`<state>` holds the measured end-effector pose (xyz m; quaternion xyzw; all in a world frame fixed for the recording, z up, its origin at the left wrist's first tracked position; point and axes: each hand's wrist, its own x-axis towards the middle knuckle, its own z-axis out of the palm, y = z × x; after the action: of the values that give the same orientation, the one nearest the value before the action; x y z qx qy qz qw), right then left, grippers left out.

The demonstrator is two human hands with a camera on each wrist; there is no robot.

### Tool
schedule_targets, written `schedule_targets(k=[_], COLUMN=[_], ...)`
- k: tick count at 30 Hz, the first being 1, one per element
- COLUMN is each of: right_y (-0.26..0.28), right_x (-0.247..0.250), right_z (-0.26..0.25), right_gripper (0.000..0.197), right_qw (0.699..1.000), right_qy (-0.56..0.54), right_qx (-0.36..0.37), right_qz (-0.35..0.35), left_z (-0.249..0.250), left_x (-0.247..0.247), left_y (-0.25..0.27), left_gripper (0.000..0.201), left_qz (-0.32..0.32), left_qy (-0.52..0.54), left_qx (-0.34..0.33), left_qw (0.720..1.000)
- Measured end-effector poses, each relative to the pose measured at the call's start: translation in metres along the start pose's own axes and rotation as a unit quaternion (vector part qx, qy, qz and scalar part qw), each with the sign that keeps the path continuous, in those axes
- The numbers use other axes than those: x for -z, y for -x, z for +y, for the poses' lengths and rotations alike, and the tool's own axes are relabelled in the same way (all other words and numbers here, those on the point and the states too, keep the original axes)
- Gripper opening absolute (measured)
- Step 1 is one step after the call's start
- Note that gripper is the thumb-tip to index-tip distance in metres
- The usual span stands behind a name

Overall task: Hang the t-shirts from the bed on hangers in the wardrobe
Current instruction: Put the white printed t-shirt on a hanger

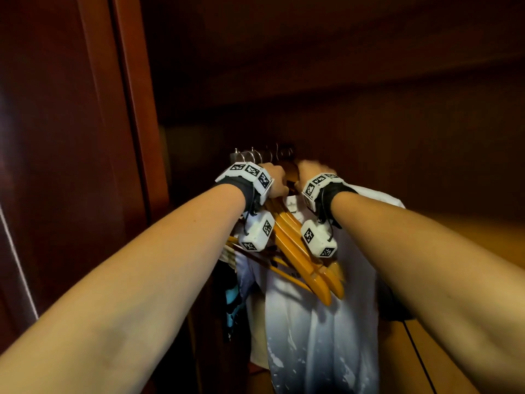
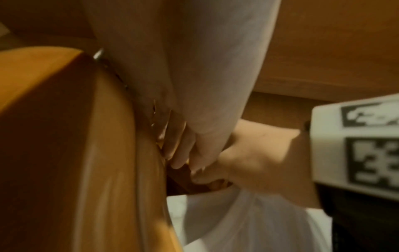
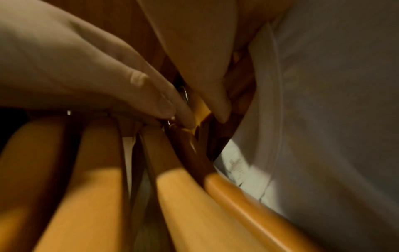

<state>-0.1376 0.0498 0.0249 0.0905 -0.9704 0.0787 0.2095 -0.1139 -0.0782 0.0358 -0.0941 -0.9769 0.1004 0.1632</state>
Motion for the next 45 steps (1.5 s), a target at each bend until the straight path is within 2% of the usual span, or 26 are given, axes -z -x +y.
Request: schedule_targets(k=[3,6,15,20,25,28,32,35,39,43,45], right_y=[-0.008,-0.010,0.002,0.013,0.026,0.032,0.034,0.034,0.034,0.038,0.040], right_x=[-0.010,-0.016,-0.035,-0.039,-0.027,-0.028,-0.042,-0.047,-0.046,-0.038,-0.035], right_z=[-0.002,0.003,0.021,0.021,0.015,0.006,-0.001,-0.005,-0.009,-0.009,-0.010], right_gripper=[0.040,0.051,0.070,0.062,0.025,0.010,0.028,0.024,0.013,0.034,0.035], right_qw=[0.999,0.997,0.992,0.989,0.978,0.979,0.971,0.959,0.948,0.959,0.959], right_qy=[-0.029,-0.049,-0.116,-0.132,-0.151,-0.177,-0.236,-0.272,-0.293,-0.234,-0.226], right_qx=[0.017,0.029,0.054,0.063,0.091,0.087,0.034,0.017,0.007,0.007,-0.004], right_qz=[-0.028,-0.049,0.002,0.008,0.114,0.049,-0.035,-0.082,-0.125,-0.160,-0.169], left_z=[-0.005,-0.008,-0.005,-0.004,-0.004,-0.002,0.000,-0.002,-0.003,-0.005,-0.006], left_x=[-0.004,-0.007,-0.008,-0.010,-0.012,-0.014,-0.014,-0.014,-0.012,-0.010,-0.009], left_y=[-0.001,-0.001,0.009,0.014,0.018,0.021,0.027,0.033,0.037,0.039,0.039], left_gripper=[0.043,0.038,0.026,0.027,0.032,0.033,0.040,0.044,0.034,0.021,0.019], left_qz=[0.007,0.003,0.018,0.052,0.084,0.090,0.098,0.111,0.106,0.094,0.093], left_qy=[-0.008,-0.017,-0.032,-0.034,-0.022,-0.013,0.010,0.037,0.030,0.019,0.016], left_qx=[0.001,-0.011,-0.010,-0.017,-0.035,-0.033,-0.022,-0.018,-0.024,-0.032,-0.033], left_qw=[1.000,1.000,0.999,0.998,0.996,0.995,0.995,0.993,0.994,0.995,0.995])
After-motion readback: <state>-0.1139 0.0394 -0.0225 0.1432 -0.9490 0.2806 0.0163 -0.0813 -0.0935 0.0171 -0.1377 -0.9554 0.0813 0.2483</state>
